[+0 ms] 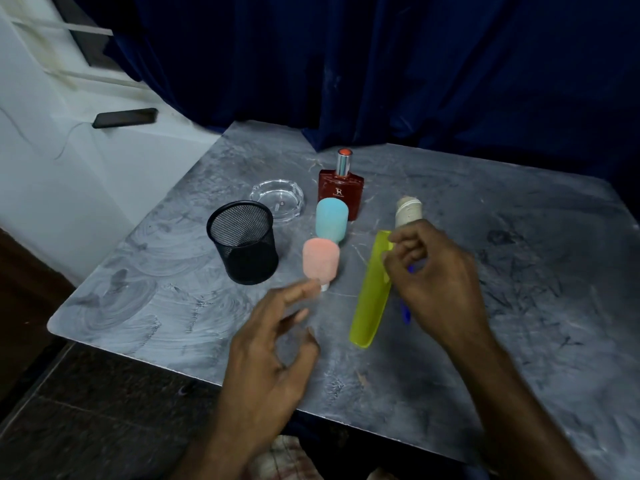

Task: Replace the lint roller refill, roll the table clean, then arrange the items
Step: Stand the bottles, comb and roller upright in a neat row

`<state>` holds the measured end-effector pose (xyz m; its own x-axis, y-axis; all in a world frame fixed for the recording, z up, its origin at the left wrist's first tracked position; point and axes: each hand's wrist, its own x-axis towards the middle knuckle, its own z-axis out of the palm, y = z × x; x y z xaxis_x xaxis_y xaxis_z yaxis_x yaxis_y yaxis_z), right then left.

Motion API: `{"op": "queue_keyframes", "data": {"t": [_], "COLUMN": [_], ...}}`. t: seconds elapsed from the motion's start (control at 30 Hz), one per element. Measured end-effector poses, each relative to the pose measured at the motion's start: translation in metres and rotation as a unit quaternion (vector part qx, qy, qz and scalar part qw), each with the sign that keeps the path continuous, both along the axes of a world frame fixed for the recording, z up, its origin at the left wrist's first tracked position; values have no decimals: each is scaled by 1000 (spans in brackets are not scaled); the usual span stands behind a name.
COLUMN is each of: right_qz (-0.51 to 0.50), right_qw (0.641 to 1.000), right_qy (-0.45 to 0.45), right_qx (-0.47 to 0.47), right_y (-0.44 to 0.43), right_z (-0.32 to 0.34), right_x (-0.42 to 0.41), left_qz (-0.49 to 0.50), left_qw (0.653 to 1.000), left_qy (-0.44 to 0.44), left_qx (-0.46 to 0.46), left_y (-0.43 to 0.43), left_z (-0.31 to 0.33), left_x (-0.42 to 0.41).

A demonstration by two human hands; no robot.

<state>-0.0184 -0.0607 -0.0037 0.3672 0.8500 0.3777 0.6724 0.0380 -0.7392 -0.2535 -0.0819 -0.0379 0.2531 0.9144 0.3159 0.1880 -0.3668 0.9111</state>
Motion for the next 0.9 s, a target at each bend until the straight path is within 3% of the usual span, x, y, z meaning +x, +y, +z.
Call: {"op": "queue_keyframes", "data": {"t": [0.2, 0.37, 0.57, 0.73, 0.9], "right_qz": [-134, -132, -122, -155, -177], "right_qw": [985, 976, 968, 975, 981], "right_qy": [-51, -64, -57, -16, 66], "right_qx": [-98, -161, -214, -160, -48], "right_y": [-6, 4, 14, 11, 2], "right_z": [-10, -25, -34, -40, -41], "right_x": [26, 31, 37, 42, 50], "left_qz": [-123, -128, -128, -133, -135], "left_qw": [968, 933, 913, 907, 895], "left_qy": [200, 309, 375, 388, 416], "left_qx": [83, 135, 99, 93, 87], "left_y": [-9, 1, 4, -1, -3], "left_z": [5, 5, 5, 4, 2], "left_x": [22, 46, 58, 64, 77]}}
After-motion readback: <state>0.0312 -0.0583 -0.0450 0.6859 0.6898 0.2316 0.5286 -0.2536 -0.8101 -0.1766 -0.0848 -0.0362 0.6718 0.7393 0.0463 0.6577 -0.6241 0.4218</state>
